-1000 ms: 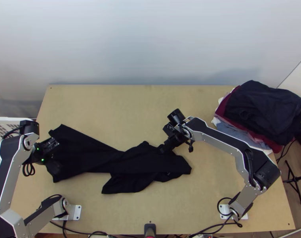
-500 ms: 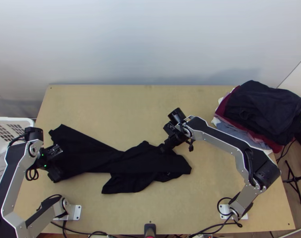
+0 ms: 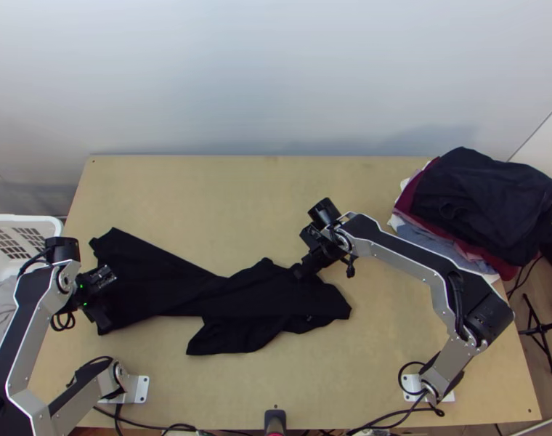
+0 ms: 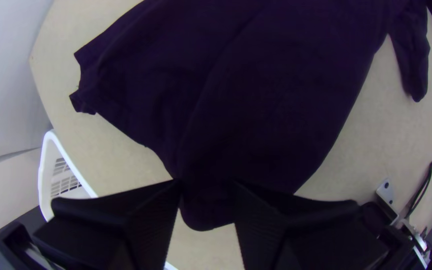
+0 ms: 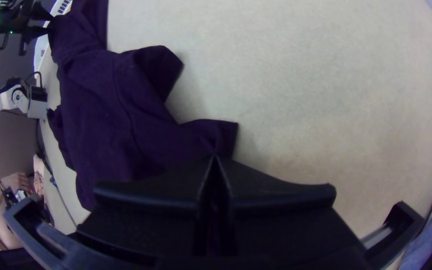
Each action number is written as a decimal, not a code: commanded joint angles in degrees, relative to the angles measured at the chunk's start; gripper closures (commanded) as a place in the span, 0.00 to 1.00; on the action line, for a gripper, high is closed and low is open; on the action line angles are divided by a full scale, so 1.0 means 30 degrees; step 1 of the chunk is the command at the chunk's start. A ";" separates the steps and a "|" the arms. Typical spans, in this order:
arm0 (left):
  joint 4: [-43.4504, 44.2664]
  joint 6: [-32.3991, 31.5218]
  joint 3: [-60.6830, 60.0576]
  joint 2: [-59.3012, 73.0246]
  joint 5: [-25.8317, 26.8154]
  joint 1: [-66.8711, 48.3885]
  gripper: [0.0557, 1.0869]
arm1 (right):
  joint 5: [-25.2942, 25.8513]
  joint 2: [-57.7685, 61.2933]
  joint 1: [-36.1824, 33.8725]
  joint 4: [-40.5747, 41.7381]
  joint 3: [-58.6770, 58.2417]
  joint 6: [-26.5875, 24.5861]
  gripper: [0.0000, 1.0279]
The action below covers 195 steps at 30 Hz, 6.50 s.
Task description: Fold the t-shirt
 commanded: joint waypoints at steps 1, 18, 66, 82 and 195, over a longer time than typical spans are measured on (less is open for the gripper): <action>0.0951 0.0160 -0.0479 -0.0135 0.0046 0.0298 0.81 | 0.0008 0.0122 -0.0003 0.0023 -0.0032 -0.0049 0.97; -0.1217 -0.0397 0.5409 0.1095 0.2478 0.4341 0.96 | 0.0008 -0.2895 -0.0765 -0.1324 0.2019 0.0039 0.97; -1.0709 -1.7536 2.8612 0.1300 1.7976 0.2789 0.96 | -0.1545 -1.6928 -0.4251 -0.9147 1.4529 0.2940 0.97; -1.2877 -1.8092 2.9608 -0.1219 1.9323 0.1851 0.96 | -0.7814 -1.8159 -1.0374 -0.9674 1.7078 0.5752 0.97; 0.0892 -1.3815 0.9364 1.2726 0.7604 -0.3891 0.96 | 0.0535 0.0591 -0.6595 -0.3082 0.0701 -0.1719 0.97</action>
